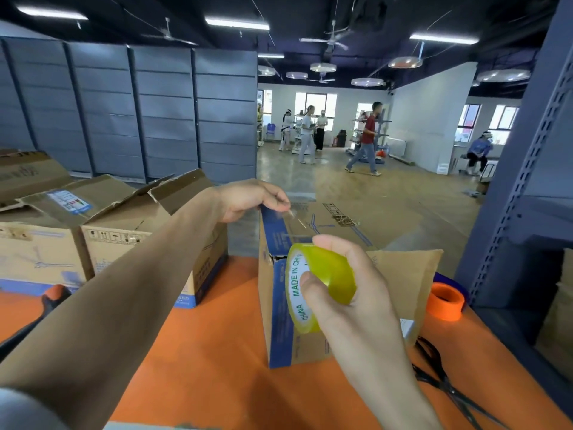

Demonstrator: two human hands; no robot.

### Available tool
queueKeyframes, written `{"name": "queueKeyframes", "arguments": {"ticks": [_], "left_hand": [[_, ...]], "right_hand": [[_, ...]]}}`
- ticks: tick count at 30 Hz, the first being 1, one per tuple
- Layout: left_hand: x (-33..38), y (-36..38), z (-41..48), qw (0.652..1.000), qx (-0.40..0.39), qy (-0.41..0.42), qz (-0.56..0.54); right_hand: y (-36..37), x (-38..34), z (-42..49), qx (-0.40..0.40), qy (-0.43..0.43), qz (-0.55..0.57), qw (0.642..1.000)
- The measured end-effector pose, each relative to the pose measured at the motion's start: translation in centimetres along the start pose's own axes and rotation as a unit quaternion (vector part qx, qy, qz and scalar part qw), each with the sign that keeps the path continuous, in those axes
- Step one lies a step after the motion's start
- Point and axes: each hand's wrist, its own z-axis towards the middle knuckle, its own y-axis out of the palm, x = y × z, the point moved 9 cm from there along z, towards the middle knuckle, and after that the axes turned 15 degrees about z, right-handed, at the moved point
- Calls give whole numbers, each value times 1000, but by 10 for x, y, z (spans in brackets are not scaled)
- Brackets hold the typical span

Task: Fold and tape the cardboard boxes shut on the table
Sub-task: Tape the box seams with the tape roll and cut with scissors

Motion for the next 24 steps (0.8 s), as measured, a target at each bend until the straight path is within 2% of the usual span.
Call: {"name": "queueKeyframes", "arguments": {"ticks": [9, 15, 21, 24], "left_hand": [[-9, 3, -17, 998, 36, 5, -53], [-19, 6, -26, 997, 74, 5, -19], [-15, 8, -36, 994, 103, 43, -6], [-10, 9, -38, 990, 122, 50, 43]], "right_hand": [[2, -13, -11, -42, -8, 8, 999], [-3, -15, -17, -49, 13, 45, 998], [-3, -12, -28, -50, 1, 17, 999], [-3, -12, -28, -48, 2, 11, 999]]}}
